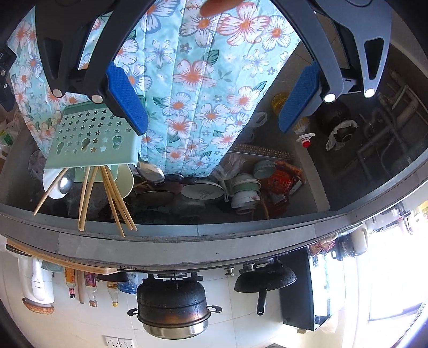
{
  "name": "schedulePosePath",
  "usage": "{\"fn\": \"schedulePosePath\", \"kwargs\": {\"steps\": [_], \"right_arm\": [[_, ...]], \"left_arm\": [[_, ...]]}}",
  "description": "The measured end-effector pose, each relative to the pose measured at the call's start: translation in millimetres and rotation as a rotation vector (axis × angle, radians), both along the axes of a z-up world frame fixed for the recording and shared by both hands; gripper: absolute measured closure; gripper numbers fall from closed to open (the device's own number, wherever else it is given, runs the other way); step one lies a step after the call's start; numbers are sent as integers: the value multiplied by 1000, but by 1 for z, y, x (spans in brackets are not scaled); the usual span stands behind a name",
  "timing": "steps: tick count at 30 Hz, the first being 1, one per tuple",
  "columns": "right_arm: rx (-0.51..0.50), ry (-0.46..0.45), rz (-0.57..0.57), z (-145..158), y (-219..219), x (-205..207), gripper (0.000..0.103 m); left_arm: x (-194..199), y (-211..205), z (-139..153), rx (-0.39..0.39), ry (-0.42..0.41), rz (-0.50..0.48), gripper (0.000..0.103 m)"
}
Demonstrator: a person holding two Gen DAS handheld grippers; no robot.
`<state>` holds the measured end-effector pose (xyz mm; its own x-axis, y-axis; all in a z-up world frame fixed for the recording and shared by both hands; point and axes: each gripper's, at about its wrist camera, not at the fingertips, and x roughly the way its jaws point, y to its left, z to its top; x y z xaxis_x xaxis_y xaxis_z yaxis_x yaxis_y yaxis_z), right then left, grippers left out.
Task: Organize utensils
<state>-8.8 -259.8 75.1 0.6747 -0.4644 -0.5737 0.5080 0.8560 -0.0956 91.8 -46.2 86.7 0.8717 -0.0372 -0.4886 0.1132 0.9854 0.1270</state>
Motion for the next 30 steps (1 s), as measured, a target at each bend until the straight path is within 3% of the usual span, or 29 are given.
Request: {"fn": "schedulePosePath", "kwargs": {"steps": [7,30], "right_arm": [[-4,3,4,1,2,1,7],[-7,10,12,2,6,2,7]], "left_arm": [[3,1,-1,-19,44,-16,9],[6,4,-6,-21,72,-16,9]]}}
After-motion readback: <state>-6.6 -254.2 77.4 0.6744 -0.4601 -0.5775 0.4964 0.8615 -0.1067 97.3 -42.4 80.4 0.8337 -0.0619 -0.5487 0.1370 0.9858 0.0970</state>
